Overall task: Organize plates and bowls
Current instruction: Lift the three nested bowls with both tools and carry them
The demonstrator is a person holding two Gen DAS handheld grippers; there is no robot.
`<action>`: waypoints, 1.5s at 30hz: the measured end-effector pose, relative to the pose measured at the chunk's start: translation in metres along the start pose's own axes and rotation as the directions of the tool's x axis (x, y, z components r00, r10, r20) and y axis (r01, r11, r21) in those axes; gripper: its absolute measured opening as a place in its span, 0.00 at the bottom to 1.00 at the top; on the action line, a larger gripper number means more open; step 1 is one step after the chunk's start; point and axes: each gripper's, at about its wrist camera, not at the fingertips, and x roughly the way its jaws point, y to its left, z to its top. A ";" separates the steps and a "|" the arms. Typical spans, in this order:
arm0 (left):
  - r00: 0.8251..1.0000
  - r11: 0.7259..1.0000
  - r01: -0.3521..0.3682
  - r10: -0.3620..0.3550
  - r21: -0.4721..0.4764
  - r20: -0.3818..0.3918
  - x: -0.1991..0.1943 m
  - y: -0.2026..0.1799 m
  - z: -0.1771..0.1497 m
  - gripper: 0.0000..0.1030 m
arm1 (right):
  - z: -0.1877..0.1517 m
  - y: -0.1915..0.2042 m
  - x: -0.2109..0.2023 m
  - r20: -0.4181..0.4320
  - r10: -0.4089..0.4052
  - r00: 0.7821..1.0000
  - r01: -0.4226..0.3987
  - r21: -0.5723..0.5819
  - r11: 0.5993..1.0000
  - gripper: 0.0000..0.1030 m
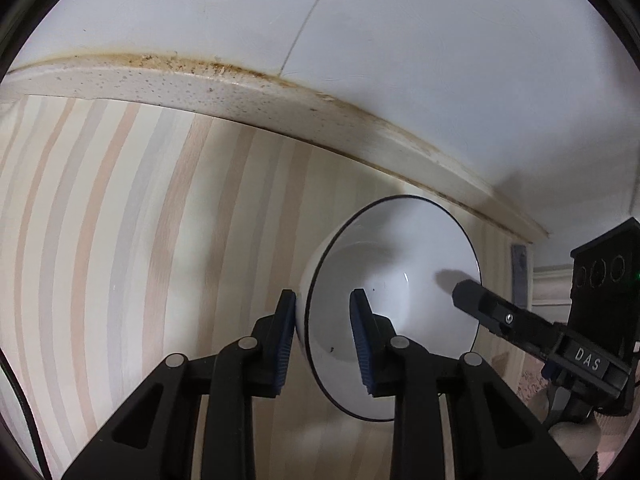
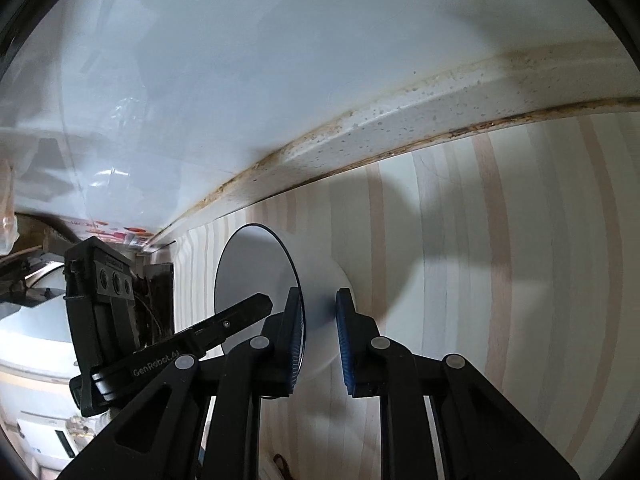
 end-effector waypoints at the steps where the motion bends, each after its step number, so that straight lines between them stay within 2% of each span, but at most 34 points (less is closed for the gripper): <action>1: 1.000 1.000 -0.003 0.003 0.009 0.002 -0.004 -0.003 -0.004 0.24 | -0.003 0.003 -0.004 0.006 -0.003 1.000 0.003 -0.004 1.000 0.18; 8: 1.000 0.996 -0.008 0.008 0.084 0.000 -0.038 -0.025 -0.036 0.24 | -0.034 0.020 -0.038 0.039 -0.015 0.999 0.015 -0.014 1.000 0.18; 16: 1.000 0.987 0.008 -0.007 0.161 -0.013 -0.073 -0.050 -0.081 0.24 | -0.092 0.028 -0.078 0.085 -0.037 0.996 0.035 0.024 0.999 0.18; 29: 0.996 0.962 0.043 -0.021 0.271 -0.082 -0.086 -0.086 -0.169 0.24 | -0.199 0.007 -0.153 0.133 -0.083 0.988 0.070 0.098 0.993 0.18; 36: 0.991 0.951 0.036 0.006 0.306 -0.136 -0.076 -0.090 -0.210 0.24 | -0.246 -0.018 -0.163 0.101 -0.112 0.989 0.098 0.131 0.986 0.18; 45: 0.987 0.944 -0.012 0.065 0.331 -0.150 -0.058 -0.087 -0.224 0.24 | -0.275 -0.039 -0.145 0.058 -0.130 0.990 0.119 0.161 0.980 0.18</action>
